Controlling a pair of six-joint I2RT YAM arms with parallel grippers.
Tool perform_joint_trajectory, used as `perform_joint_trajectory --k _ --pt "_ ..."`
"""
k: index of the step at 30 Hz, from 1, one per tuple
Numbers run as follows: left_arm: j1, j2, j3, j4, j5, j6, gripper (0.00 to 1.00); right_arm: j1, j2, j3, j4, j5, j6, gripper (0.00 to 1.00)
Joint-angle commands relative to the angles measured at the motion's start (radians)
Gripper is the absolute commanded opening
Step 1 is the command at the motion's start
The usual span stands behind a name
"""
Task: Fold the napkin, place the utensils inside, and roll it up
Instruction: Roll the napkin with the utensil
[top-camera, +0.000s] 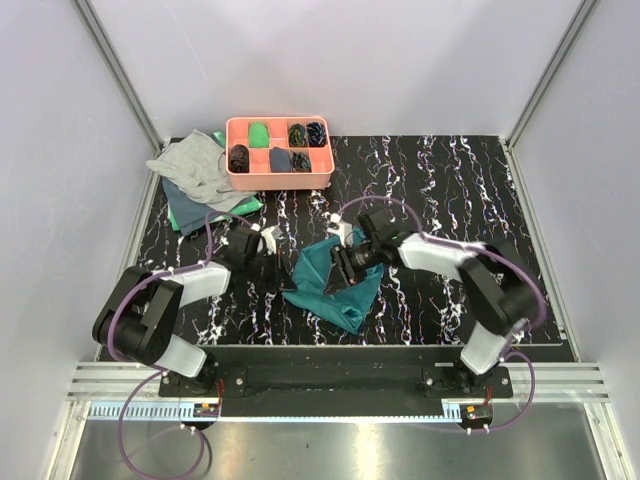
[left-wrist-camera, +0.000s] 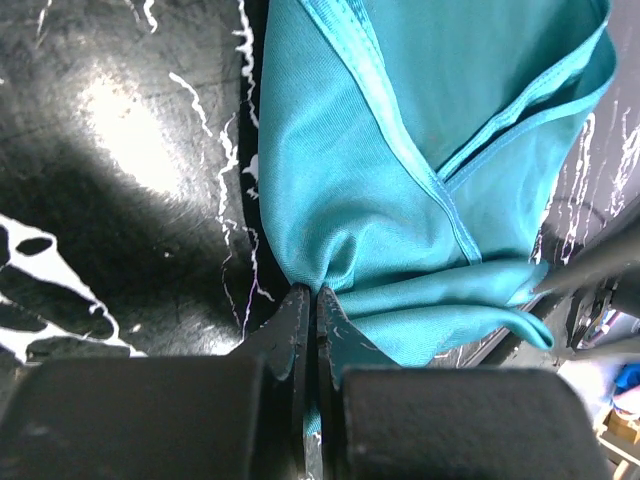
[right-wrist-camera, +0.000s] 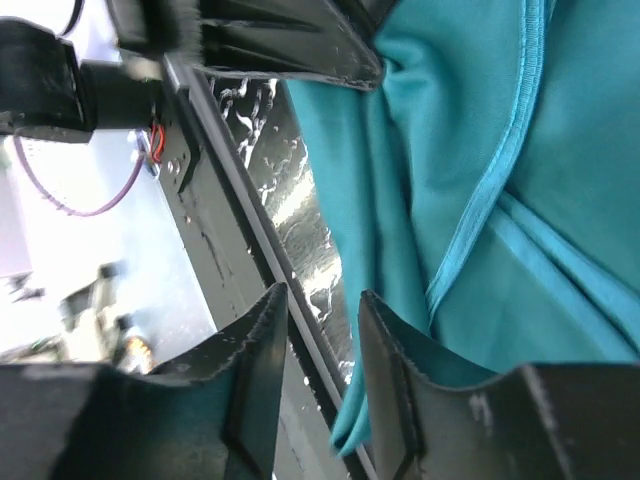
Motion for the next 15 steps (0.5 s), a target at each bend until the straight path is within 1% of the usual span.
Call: perform_joint_trajectory --k 1,5,7,10,14,15 --pt "-0.002 0.01 0.061 -0.107 -0.027 0.04 0.0 0.018 -0.186 -0.09 -0.072 0.226 0.008 0.46" --pt "-0.002 0.013 0.083 -0.145 -0.029 0.047 0.0 0.053 -0.306 -0.155 -0.119 0.315 0.048 0.49" --pt "-0.002 0.015 0.086 -0.149 -0.029 0.05 0.0 0.102 -0.338 -0.168 -0.135 0.359 0.06 0.5" --pt "-0.002 0.024 0.089 -0.153 -0.026 0.05 0.0 0.165 -0.34 -0.176 -0.149 0.396 0.096 0.5" --pt "-0.003 0.027 0.088 -0.153 -0.021 0.05 0.0 0.211 -0.328 -0.187 -0.169 0.456 0.116 0.52" --pt "-0.002 0.024 0.088 -0.153 -0.019 0.051 0.0 0.219 -0.325 -0.188 -0.17 0.474 0.116 0.54"
